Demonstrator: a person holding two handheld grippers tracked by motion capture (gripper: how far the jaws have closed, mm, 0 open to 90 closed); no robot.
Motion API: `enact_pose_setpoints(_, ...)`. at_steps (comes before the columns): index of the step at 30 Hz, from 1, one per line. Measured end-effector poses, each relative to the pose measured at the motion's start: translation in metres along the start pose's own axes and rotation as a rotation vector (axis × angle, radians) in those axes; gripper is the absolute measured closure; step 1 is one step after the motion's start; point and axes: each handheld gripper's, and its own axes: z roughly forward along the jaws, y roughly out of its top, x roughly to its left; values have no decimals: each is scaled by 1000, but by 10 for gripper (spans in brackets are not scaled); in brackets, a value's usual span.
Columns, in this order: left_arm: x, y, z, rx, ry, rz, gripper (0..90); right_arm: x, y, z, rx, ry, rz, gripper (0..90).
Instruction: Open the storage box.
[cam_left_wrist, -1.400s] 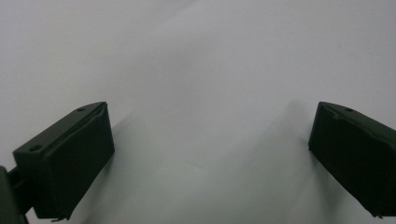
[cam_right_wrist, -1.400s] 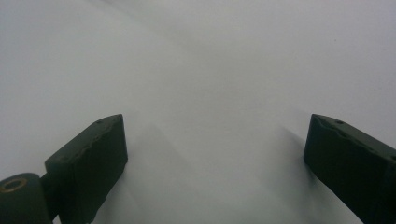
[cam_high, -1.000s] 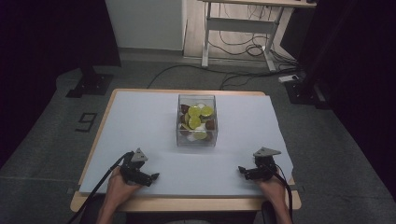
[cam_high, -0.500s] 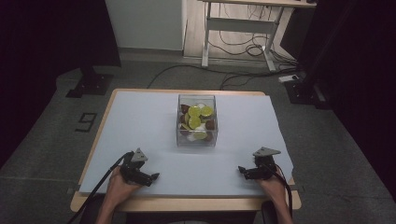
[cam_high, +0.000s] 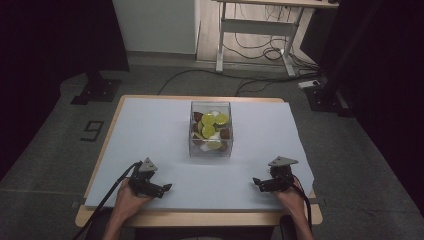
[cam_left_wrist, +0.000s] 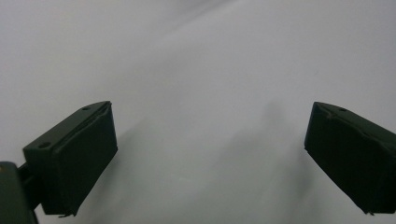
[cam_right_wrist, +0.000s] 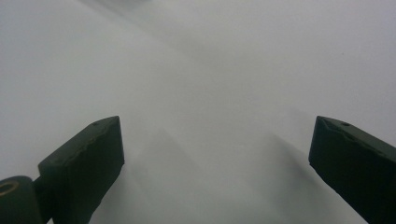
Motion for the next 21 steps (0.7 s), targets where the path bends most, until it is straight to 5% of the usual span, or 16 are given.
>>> enact_pose_setpoints(21, -11, 21, -10, -79, -38, 35, 121, 8, 14, -11, -47, 70, -2, 47)
